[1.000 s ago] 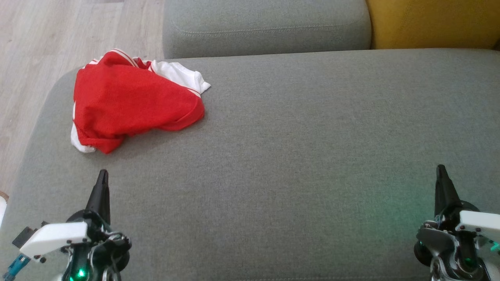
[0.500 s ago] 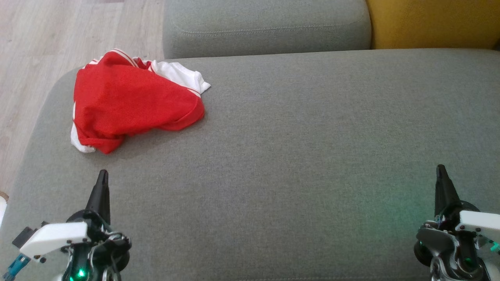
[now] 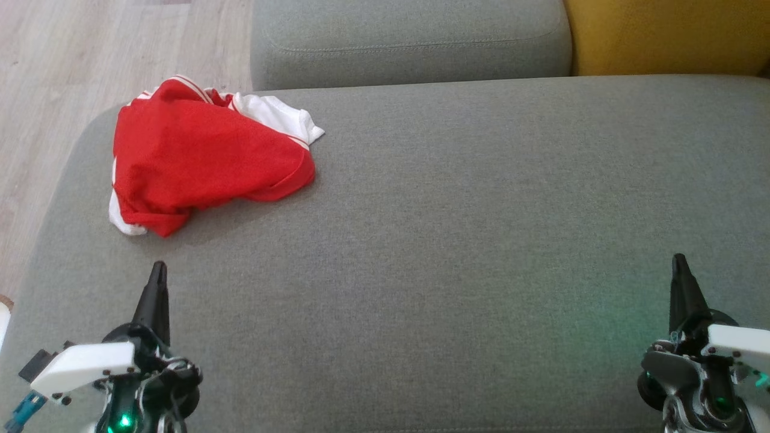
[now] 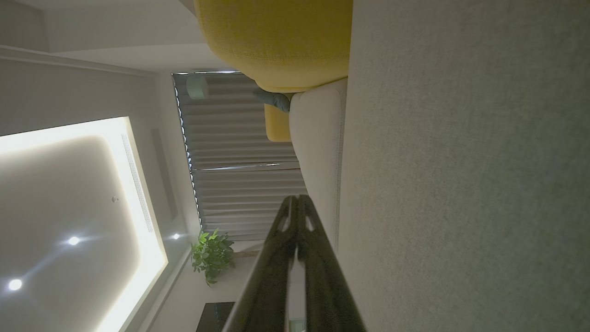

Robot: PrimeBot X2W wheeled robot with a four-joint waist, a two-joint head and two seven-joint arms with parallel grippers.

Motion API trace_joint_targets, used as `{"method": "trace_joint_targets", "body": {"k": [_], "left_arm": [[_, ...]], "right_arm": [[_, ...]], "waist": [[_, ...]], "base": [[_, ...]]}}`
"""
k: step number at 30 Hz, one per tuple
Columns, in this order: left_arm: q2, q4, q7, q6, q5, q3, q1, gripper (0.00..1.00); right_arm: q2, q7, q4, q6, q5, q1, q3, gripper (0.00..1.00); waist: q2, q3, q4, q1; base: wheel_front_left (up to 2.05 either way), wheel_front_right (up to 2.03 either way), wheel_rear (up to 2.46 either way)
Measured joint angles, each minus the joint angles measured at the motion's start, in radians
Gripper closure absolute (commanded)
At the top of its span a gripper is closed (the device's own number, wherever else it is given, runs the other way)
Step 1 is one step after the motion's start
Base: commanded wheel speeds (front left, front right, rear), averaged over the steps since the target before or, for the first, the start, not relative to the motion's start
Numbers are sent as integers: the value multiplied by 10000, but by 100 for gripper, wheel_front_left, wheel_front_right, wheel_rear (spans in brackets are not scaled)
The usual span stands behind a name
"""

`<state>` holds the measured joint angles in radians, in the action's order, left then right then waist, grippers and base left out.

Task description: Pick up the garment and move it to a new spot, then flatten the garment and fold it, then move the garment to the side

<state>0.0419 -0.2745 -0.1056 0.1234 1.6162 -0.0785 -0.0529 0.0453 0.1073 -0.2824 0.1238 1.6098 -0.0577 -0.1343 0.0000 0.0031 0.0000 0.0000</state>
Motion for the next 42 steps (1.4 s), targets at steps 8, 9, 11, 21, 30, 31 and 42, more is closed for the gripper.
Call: {"method": "trace_joint_targets", "body": {"k": [8, 9, 11, 21, 30, 31, 42], "left_arm": [[-2, -21, 2, -6, 2, 4, 4, 0], [-6, -146, 10, -8, 2, 17, 34, 0], [-36, -472, 15, -17, 2, 29, 254, 0], [-128, -708, 240, -65, -63, 153, 823, 0], [-128, -362, 472, -188, -667, 334, 825, 0], [-127, -311, 476, -230, -761, 343, 825, 0], [-125, 209, 825, -453, -2052, 596, 831, 0]], "right_arm": [[-2, 0, -23, 0, 0, 3, 2, 0], [-6, 0, -140, 0, 0, 33, 8, 0], [-25, 0, -472, -10, 0, 233, 19, 0], [-54, -192, -811, -10, -79, 678, 261, 0], [-54, -472, -656, -10, -738, 678, 347, 0], [-54, -474, -619, -10, -849, 678, 359, 0], [-54, -775, -161, -10, -2391, 684, 571, 0]], "waist": [[0, 0, 0, 0], [0, 0, 0, 0], [0, 0, 0, 0], [0, -38, -1, 0], [0, -80, 0, 0], [0, -84, 0, 0], [0, -125, 2, 0]], "base": [[0, 0, 0], [0, 0, 0], [0, 0, 0], [0, 0, 0], [0, 0, 0], [0, 0, 0], [0, 0, 0]]}}
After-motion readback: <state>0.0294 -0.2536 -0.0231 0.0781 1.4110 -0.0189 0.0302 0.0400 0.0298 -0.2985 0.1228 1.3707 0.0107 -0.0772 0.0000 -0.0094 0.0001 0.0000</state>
